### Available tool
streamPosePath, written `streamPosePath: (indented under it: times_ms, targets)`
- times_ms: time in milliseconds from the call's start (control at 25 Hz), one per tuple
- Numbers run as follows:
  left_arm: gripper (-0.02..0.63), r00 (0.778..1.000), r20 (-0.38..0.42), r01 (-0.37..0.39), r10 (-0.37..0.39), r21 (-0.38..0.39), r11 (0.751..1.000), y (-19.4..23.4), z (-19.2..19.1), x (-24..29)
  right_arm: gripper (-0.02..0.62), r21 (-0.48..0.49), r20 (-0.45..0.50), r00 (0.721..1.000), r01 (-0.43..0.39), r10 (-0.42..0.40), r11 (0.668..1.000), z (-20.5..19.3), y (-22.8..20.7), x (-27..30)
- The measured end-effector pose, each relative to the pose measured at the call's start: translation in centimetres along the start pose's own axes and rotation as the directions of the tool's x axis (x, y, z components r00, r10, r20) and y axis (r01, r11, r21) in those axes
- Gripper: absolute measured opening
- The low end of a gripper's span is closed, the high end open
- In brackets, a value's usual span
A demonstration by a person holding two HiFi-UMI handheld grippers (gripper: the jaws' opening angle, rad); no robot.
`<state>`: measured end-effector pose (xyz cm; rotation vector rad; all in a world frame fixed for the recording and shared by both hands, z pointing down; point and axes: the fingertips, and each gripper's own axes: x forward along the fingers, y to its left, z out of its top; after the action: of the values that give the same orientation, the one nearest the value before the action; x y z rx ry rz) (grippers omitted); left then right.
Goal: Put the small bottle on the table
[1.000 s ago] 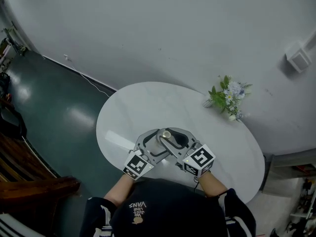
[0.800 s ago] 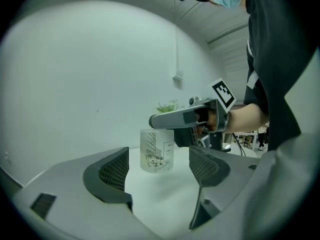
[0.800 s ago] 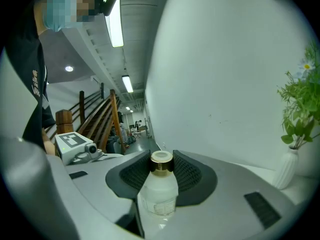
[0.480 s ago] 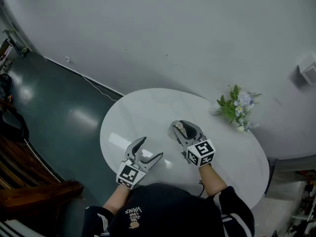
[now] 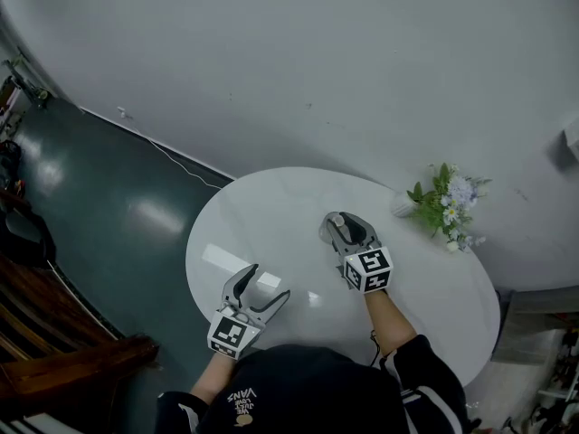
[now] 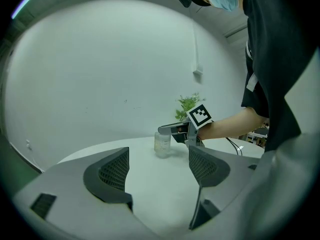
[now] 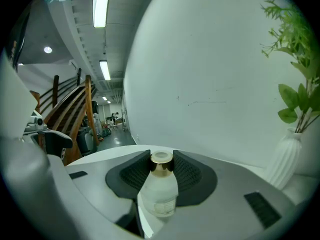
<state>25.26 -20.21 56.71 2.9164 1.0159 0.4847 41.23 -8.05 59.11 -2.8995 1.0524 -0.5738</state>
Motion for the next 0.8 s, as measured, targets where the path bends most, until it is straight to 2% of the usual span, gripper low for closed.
streamPosePath:
  times_ms: [320,800]
  targets:
    - [0.377,1.0,-0.017,0.012,-0.013,-0.013,1.0,1.0,-0.5,0.7,0.156,-0.018,-0.015,0.997,0.07,-0.07,0.997,-0.4,-3.0,1.8]
    - [0.377,0.999,-0.032,-0.005,0.004,-0.018,1.0,1.9,-0.9,1.5,0.155,-0.068,-0.001,0.992,0.124,-0.124,0.99,-0.4,-5.2,3.5]
